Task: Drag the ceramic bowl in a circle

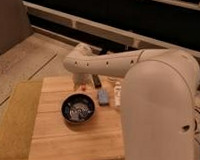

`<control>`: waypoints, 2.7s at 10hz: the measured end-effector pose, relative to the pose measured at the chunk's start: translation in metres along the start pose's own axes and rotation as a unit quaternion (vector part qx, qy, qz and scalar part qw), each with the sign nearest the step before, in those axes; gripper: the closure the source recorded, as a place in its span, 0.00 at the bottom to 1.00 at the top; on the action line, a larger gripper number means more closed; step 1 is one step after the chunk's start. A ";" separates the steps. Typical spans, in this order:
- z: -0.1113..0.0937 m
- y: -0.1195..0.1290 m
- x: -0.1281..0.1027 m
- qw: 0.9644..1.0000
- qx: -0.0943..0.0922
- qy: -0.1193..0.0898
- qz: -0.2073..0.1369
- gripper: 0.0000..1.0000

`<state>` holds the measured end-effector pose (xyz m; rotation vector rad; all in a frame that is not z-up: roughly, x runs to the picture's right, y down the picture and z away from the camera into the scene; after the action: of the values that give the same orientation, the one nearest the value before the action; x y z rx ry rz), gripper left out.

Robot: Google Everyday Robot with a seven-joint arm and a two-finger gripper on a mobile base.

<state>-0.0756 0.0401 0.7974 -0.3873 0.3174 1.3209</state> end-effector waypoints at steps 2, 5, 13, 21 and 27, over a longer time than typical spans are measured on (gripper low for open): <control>0.006 -0.005 0.014 1.000 0.000 -0.003 0.007 0.35; 0.018 -0.004 0.039 1.000 -0.003 0.004 0.009 0.35; 0.068 -0.018 0.054 0.998 -0.019 0.056 0.038 0.35; 0.124 -0.020 0.059 0.991 -0.018 0.128 0.028 0.55; 0.100 -0.016 0.012 0.996 0.000 0.093 0.003 1.00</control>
<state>-0.0566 0.0923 0.8832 -0.5108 0.4743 1.2928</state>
